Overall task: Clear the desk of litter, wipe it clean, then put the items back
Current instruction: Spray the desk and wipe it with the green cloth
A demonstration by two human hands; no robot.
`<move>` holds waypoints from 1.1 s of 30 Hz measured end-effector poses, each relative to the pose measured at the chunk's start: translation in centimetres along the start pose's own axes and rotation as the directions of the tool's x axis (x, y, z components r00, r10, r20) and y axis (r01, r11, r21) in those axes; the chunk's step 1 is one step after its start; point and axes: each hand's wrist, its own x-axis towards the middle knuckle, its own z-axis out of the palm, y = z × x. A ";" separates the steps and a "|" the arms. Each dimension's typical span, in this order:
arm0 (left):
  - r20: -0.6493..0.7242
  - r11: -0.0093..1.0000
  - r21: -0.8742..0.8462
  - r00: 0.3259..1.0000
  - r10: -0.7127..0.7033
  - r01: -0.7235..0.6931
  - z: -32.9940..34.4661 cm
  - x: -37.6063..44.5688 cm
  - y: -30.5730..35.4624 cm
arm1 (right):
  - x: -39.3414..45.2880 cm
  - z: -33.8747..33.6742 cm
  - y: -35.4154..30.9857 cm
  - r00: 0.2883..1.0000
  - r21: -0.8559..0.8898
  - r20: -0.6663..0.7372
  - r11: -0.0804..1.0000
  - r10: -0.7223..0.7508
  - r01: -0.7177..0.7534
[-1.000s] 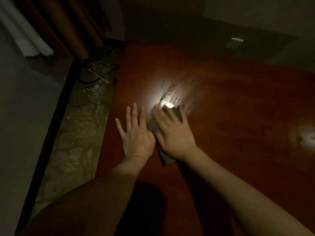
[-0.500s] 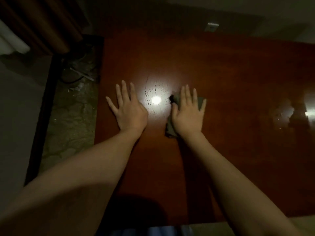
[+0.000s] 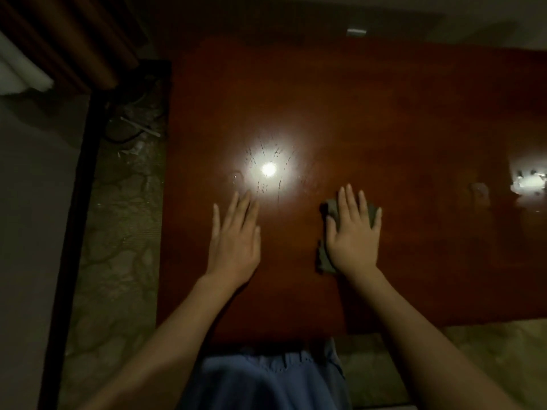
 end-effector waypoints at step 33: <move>0.010 0.985 0.170 1.000 -0.020 0.018 0.4 -1.5 0.6 | -10.8 2.4 2.2 0.842 -0.059 0.131 0.844 -0.523 0.533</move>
